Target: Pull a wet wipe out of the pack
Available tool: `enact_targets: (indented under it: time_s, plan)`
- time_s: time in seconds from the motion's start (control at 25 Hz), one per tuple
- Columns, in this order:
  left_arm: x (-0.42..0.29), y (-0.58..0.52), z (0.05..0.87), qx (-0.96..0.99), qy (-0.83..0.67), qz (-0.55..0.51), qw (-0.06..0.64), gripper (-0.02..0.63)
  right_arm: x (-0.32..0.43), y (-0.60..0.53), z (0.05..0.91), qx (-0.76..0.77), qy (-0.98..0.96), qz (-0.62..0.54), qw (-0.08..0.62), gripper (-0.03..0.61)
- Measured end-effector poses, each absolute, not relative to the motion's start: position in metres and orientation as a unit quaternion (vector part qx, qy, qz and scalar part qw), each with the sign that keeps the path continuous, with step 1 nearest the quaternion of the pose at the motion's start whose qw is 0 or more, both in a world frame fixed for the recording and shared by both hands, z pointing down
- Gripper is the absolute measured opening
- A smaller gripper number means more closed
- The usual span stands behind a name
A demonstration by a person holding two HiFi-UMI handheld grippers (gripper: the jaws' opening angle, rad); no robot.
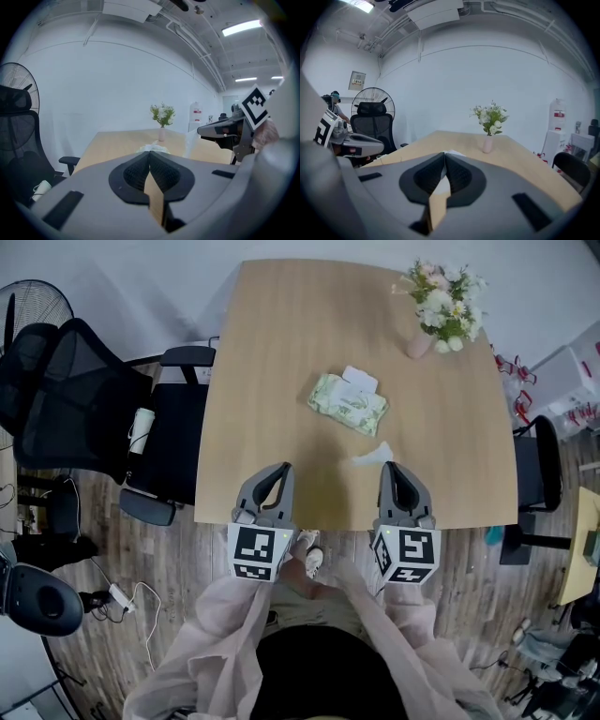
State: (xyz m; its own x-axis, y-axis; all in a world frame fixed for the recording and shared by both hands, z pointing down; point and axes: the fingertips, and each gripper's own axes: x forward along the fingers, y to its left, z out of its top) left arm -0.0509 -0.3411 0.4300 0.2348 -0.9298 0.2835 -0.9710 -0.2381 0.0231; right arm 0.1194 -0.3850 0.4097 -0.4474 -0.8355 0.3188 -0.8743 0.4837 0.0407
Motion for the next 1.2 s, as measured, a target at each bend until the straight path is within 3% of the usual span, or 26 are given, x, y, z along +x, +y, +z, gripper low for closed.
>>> enact_targets:
  time_s: [1.2]
  plan:
    - [-0.076, -0.358, 0.416, 0.767, -0.628, 0.088, 0.097, 0.012, 0.143, -0.400, 0.395, 0.523, -0.839, 0.069, 0.136, 0.012]
